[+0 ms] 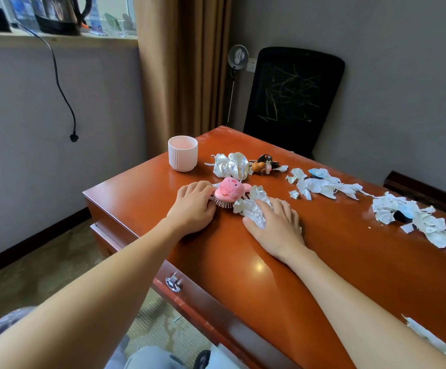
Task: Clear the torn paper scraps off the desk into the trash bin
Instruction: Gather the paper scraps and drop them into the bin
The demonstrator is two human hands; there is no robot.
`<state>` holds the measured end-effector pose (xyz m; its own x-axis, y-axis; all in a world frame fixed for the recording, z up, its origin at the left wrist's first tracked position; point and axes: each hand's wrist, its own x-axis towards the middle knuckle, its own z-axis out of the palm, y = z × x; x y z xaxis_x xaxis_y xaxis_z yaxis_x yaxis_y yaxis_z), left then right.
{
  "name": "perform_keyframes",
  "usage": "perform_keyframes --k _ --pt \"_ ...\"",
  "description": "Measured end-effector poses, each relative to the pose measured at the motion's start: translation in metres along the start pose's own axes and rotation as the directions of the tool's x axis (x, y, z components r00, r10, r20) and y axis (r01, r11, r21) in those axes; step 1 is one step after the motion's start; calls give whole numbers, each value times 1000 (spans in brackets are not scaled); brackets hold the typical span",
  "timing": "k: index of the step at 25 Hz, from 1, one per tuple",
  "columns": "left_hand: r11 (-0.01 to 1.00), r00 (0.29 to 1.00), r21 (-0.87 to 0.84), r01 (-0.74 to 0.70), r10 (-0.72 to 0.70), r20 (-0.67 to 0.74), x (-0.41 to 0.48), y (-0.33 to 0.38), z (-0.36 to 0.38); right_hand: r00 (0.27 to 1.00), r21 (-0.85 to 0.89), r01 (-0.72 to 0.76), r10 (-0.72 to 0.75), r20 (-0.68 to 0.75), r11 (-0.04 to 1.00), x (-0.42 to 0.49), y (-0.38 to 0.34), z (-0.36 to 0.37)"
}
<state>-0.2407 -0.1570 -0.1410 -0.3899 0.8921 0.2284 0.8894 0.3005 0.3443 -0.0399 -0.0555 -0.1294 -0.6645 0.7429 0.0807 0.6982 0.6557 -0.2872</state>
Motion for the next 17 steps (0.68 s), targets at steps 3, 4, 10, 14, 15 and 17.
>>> perform_keyframes --k 3,4,10,14,15,17 --pt "1000 1000 -14 8 -9 -20 -1 0 1 989 -2 49 -49 -138 999 1 1 6" --pt "1000 1000 -9 11 -11 -9 0 0 1 984 0 57 -56 -169 998 2 2 8" --pt "998 999 46 30 -31 13 3 1 2 978 -20 39 -42 -203 999 1 -1 8" --pt "999 999 38 24 -22 -37 1 2 4 999 40 43 -42 -21 998 -8 -9 -8" --pt "999 999 33 24 -23 -41 0 2 4 1000 47 22 -23 8 999 -10 -12 -12" --pt "999 998 35 21 -19 -53 0 2 5 1000 47 5 -5 11 999 -11 -13 -12"
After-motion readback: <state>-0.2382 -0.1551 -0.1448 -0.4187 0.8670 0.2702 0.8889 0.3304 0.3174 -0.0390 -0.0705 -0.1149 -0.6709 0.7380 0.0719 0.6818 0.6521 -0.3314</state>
